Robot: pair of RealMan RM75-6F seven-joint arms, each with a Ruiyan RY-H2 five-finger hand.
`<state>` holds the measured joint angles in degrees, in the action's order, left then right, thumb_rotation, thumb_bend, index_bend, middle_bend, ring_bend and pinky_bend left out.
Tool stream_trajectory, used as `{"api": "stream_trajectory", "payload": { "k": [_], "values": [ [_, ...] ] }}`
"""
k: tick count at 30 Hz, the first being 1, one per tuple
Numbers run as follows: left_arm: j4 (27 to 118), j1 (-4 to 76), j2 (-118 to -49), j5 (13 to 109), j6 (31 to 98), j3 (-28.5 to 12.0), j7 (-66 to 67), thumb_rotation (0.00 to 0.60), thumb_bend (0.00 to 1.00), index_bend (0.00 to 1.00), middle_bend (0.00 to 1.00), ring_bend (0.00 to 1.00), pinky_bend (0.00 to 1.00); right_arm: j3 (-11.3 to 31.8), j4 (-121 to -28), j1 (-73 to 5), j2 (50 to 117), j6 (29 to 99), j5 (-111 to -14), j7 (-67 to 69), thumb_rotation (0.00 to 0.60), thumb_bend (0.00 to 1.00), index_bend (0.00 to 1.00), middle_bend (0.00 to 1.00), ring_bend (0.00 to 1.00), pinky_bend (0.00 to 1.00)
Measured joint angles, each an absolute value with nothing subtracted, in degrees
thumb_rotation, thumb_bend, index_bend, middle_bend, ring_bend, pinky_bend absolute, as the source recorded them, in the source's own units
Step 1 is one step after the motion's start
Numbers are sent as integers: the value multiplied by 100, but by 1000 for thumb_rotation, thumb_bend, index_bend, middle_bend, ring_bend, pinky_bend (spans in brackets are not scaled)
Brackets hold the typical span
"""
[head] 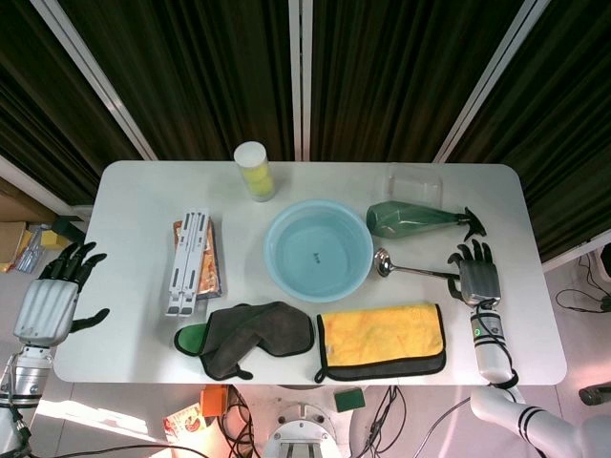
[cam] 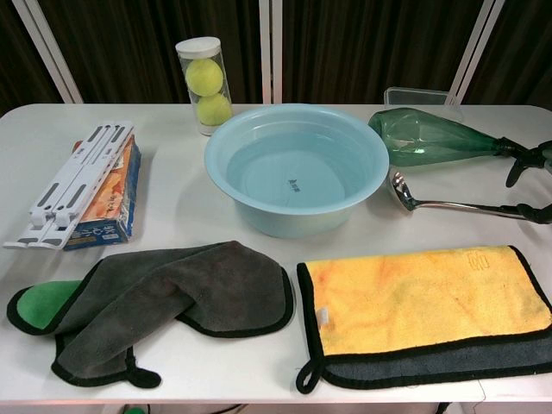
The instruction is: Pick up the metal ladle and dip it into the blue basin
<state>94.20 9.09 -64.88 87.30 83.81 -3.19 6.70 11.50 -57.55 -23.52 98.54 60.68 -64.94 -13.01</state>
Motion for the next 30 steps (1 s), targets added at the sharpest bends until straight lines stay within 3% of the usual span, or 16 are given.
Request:
{"api": "stream_trajectory", "payload": {
  "k": [18, 30],
  "values": [
    [9401, 956, -6460, 8703, 8303, -313, 625, 600, 70, 200, 115, 60, 238, 1186, -5159, -2485, 10296, 5862, -6503, -1059, 600, 385, 387, 144, 0, 0],
    [9436, 920, -6404, 8606, 8333, -339, 562, 600, 71, 202, 115, 60, 239, 1212, -5042, -2676, 10550, 5836, -6632, -1153, 600, 396, 465, 152, 0, 0]
  ]
}}
